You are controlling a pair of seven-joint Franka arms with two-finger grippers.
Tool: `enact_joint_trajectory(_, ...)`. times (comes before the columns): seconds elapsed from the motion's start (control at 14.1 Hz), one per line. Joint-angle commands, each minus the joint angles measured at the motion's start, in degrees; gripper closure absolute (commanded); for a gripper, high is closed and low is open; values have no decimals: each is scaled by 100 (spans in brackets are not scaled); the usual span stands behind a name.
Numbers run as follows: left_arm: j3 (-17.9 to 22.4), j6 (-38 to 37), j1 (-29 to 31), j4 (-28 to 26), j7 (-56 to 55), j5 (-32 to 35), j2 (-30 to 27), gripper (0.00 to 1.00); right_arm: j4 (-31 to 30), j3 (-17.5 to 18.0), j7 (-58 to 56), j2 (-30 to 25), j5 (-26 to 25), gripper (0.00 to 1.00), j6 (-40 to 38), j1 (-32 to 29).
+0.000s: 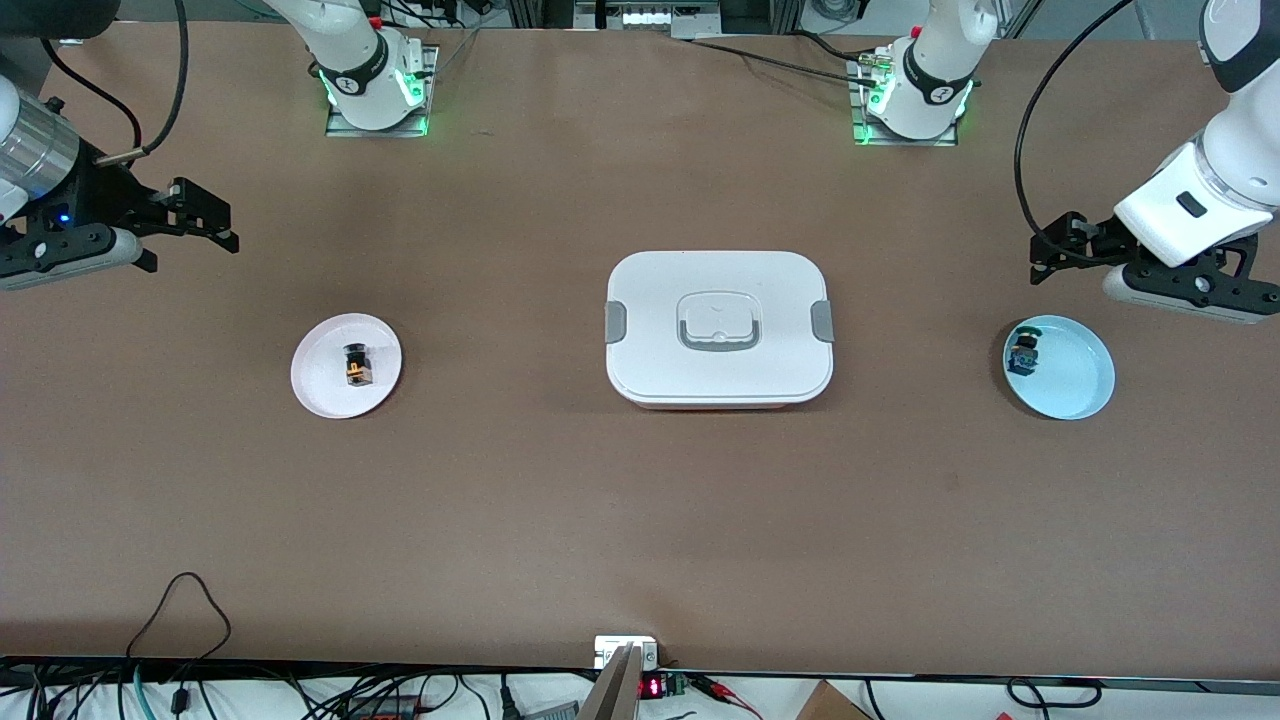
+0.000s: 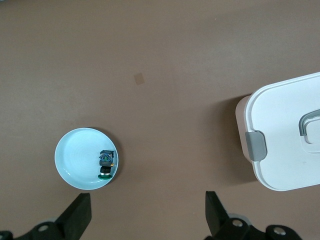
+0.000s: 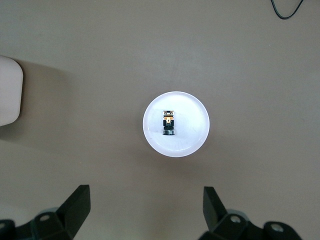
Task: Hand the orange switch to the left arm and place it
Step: 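Move the right gripper from rest toward the white plate's switch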
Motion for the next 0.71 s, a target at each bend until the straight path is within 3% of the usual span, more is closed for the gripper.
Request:
enact_joint_trajectory(0.0,-14,-102,11,42,119,107,-63,0,174,23,18,72,-51,0,-156,5)
enact_joint_trajectory(0.43,-14,-102,11,42,119,107,-63,0,157,32,-88,107,-42,0,-156,14)
enact_joint_trajectory(0.64,-14,-102,11,42,128,107,-63,0,60,32,-489,151,-33,0,-515,136)
